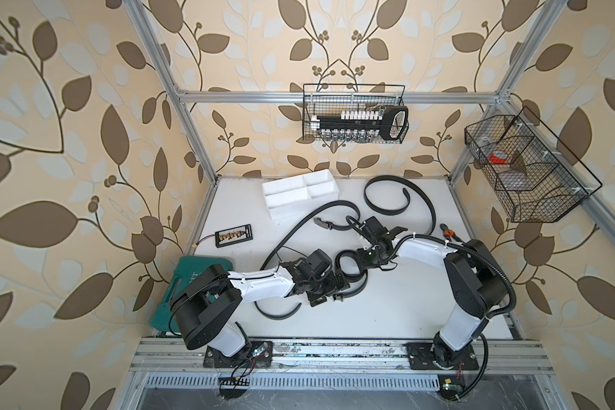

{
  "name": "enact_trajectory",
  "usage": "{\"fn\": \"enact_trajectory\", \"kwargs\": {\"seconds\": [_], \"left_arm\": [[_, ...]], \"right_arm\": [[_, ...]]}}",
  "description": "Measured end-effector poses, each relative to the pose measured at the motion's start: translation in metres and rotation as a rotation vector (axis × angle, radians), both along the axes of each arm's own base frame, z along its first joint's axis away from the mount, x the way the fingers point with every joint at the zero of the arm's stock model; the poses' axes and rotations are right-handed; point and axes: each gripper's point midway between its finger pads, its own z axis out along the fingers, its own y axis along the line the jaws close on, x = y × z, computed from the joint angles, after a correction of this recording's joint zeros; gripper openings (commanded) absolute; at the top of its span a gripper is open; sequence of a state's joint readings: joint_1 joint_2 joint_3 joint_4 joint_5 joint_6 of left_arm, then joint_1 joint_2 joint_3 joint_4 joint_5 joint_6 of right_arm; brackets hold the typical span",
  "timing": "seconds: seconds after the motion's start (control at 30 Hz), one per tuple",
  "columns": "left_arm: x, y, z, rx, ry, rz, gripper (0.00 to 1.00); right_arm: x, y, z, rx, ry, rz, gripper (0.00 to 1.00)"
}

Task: Place the belts into the storage roll
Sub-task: Roll the belt at the center of the board.

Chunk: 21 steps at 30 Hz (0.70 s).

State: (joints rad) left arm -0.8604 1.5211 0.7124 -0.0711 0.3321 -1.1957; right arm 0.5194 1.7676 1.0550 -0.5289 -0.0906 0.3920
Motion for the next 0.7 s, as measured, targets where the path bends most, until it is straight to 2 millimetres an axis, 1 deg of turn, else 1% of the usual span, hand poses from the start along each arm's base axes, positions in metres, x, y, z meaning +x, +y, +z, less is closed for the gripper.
{"fn": "enact_trajectory", "kwargs": {"seconds": [0.13, 0.2, 0.3, 0.43, 0.7], "left_arm": [[-0.005, -0.015, 0.001, -0.026, 0.024, 0.006, 0.99], [-0.011, -0.020, 0.001, -0.034, 0.042, 0.016, 0.99], [-0.022, -0.024, 0.001, -0.031, 0.065, 0.027, 0.99], [-0.030, -0.027, 0.000, -0.022, 0.081, 0.043, 0.99], [-0.022, -0.028, 0.001, -0.024, 0.069, 0.085, 0.99]], "right_arm": [[0.000, 0.000, 0.000, 0.000, 0.000, -0.001, 0.00], [0.000, 0.000, 0.000, 0.001, 0.000, -0.001, 0.00], [0.000, 0.000, 0.000, 0.000, 0.000, -0.001, 0.00], [0.000, 0.000, 0.000, 0.001, 0.000, -0.001, 0.00], [0.000, 0.000, 0.000, 0.000, 0.000, 0.000, 0.00]]}}
